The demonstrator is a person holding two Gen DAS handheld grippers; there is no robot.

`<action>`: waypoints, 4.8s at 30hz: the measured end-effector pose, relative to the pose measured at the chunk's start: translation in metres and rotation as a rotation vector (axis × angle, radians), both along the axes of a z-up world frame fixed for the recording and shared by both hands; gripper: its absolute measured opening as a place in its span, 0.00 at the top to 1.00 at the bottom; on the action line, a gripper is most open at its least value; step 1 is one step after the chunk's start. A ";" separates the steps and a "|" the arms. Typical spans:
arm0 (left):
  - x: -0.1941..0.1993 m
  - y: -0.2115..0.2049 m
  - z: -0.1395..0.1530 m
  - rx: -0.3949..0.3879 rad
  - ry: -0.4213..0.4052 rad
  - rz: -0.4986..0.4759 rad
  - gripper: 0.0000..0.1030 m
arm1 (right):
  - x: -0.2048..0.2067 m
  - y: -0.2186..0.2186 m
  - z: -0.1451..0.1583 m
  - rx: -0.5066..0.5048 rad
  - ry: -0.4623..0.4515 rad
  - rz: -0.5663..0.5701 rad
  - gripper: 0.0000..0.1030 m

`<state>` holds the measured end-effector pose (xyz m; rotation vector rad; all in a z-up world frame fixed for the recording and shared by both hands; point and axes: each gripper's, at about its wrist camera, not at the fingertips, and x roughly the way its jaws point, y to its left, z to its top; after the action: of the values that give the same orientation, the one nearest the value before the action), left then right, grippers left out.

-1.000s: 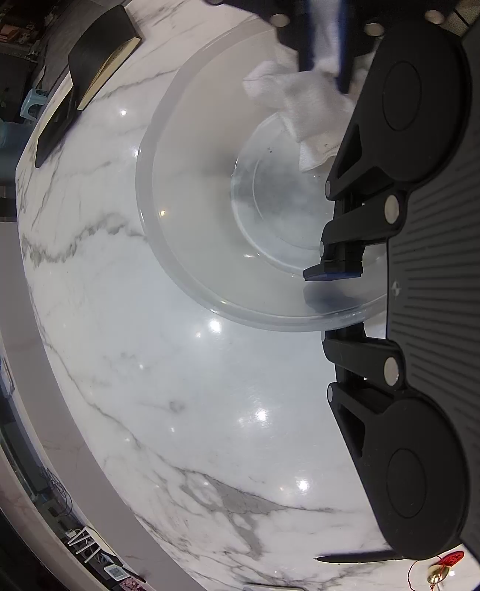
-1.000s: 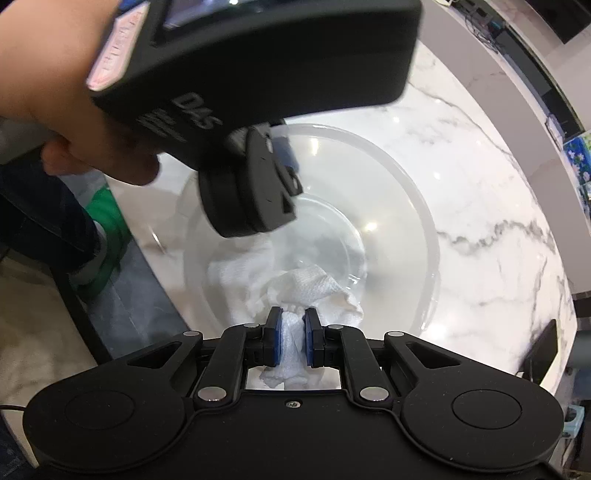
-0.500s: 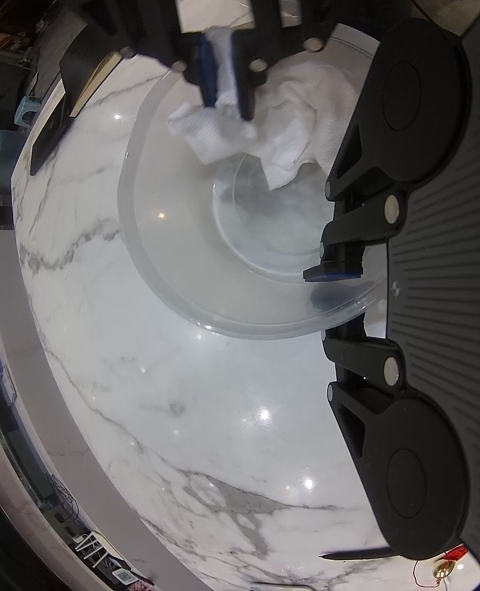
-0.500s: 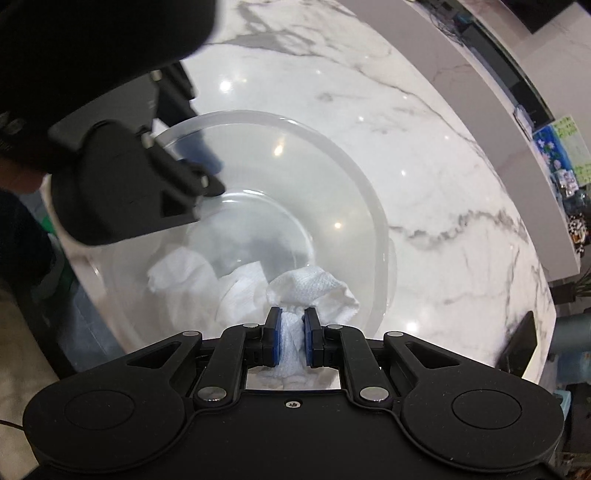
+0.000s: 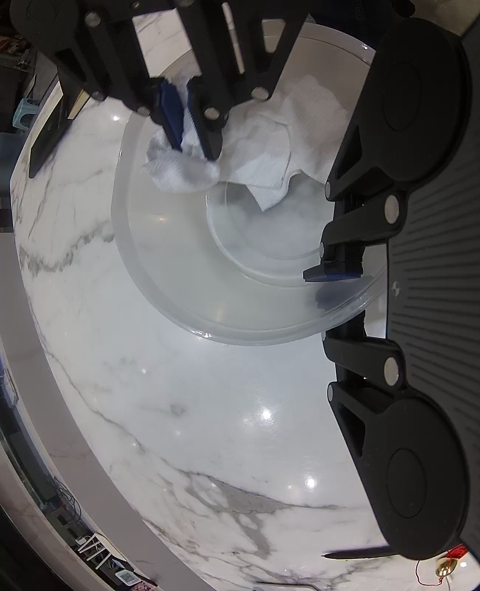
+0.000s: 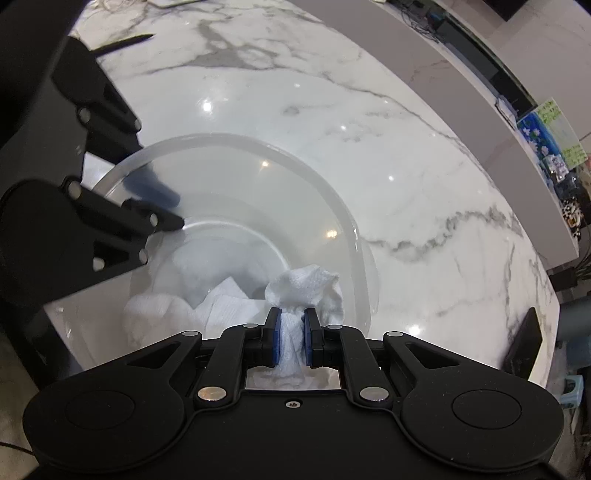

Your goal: Clean bowl

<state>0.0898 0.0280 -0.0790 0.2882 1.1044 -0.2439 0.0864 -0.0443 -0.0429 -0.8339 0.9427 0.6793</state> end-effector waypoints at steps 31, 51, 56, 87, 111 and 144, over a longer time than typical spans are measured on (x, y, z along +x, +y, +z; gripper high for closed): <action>-0.002 -0.004 -0.002 0.008 -0.029 0.021 0.90 | 0.011 0.000 0.003 0.268 -0.031 -0.063 0.90; -0.011 0.001 0.012 -0.108 -0.070 0.123 0.87 | -0.004 -0.013 -0.001 0.218 -0.002 -0.046 0.90; -0.018 0.014 0.029 -0.175 -0.068 0.137 0.80 | -0.003 -0.015 0.001 0.238 0.007 -0.055 0.90; -0.019 0.028 0.036 -0.211 0.030 0.143 0.93 | -0.012 -0.012 0.008 0.305 0.118 -0.002 0.90; -0.017 0.030 0.035 -0.217 0.025 0.149 0.93 | -0.047 -0.007 0.020 0.405 0.360 0.116 0.89; -0.011 0.018 0.036 -0.134 0.048 -0.077 0.92 | -0.049 0.014 -0.002 0.212 0.380 0.253 0.88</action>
<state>0.0789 0.0458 -0.0431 0.2064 1.1203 -0.3932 0.0370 -0.0299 -0.0449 -0.6505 1.0901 1.1659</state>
